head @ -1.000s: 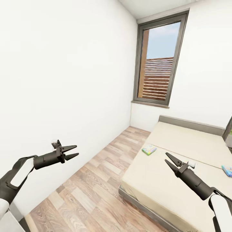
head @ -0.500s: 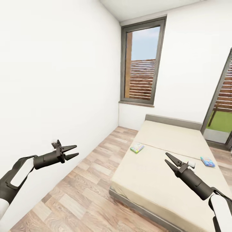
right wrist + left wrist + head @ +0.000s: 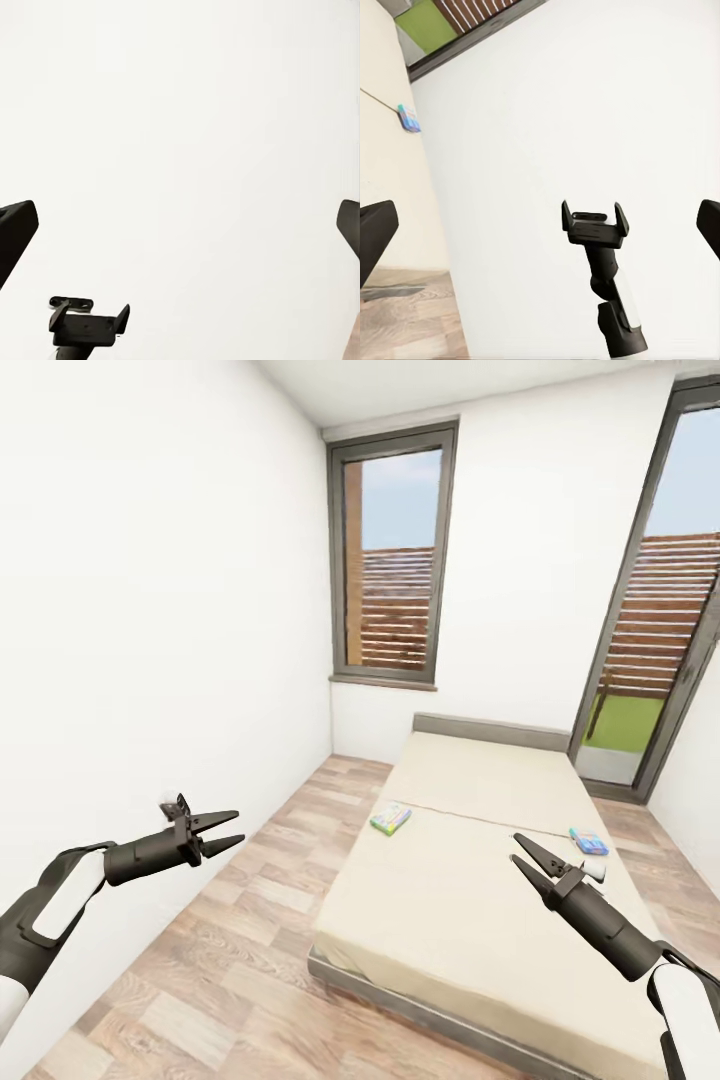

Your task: Put all the toys in the child's room - the three board games (two on the bed and one on the table), the two jigsaw puzzles on the table, and the tennis ball on the table - inside the toy box on the table in the child's room.

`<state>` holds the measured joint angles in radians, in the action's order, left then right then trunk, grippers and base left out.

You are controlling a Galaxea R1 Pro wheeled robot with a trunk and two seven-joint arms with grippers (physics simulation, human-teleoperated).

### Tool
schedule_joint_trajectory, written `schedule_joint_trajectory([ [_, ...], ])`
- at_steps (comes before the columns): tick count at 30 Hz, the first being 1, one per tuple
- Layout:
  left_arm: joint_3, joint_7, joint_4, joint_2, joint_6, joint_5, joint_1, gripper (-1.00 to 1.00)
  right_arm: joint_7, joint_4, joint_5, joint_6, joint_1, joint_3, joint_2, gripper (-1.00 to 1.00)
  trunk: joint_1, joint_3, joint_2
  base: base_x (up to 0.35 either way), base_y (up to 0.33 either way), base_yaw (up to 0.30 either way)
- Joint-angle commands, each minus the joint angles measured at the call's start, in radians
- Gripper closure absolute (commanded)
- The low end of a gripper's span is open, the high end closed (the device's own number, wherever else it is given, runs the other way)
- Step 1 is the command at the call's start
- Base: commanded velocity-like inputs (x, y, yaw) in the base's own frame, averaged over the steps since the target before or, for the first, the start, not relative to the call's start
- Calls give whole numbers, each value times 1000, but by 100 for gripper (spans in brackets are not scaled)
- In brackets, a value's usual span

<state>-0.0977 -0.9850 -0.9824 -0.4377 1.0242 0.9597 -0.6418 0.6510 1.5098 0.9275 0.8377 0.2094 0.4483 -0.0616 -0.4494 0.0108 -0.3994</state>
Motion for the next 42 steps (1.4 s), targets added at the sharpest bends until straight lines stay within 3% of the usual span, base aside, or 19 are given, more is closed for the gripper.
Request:
schedule_joint_trajectory([
  [1,-2,-3,1,-1,4,2,0,-100,2,0,1,6,1,1,0,-100,-1,0,-1,167,98,-240],
  [26,-5,-3,1,-1,4,2,-1,-100,1,1,0,4,1,3,4,-100,-1,-3,-1,253,158,-56],
  [42,-3,-3,1,-2,4,2,0,-100,1,-2,2,4,1,4,2,-100,-1,-16,-1,183,77,-199],
])
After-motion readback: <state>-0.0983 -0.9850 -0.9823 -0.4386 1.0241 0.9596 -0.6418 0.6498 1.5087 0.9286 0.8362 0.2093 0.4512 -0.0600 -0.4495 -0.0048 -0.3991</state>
